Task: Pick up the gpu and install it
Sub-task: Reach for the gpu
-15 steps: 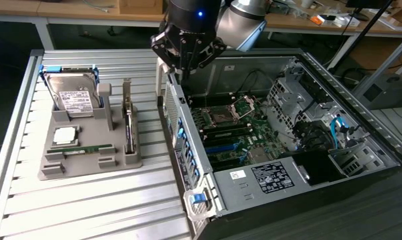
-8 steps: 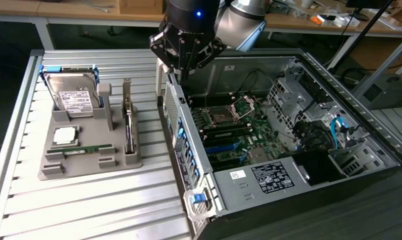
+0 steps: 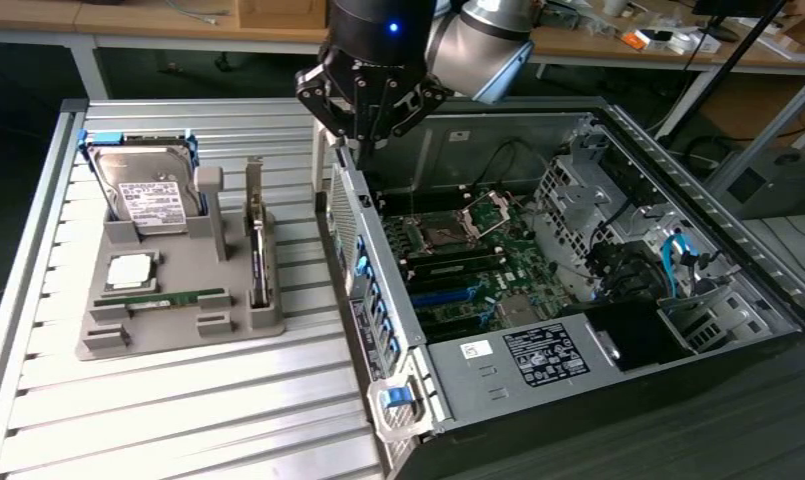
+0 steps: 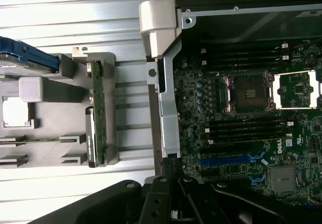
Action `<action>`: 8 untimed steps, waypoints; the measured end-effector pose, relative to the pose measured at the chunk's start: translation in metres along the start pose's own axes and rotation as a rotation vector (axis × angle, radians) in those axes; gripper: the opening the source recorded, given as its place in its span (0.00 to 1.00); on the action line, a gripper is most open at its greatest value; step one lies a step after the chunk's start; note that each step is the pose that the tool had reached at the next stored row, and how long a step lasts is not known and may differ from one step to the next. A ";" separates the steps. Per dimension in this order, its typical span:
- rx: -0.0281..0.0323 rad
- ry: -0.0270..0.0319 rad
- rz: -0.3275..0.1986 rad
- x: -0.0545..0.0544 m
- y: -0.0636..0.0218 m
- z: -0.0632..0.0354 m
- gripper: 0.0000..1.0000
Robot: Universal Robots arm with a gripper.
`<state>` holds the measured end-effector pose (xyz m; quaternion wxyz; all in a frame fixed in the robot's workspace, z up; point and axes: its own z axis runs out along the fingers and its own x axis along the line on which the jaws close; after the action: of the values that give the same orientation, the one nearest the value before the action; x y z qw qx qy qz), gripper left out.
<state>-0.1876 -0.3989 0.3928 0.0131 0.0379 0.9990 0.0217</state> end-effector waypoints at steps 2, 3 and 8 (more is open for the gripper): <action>0.0000 0.0000 0.000 0.001 -0.0001 0.0000 0.11; 0.0000 0.0000 0.000 0.001 -0.0001 0.0000 0.11; 0.0000 0.0000 0.000 0.003 -0.0002 -0.0001 0.11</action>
<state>-0.1906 -0.3989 0.3928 0.0131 0.0379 0.9990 0.0217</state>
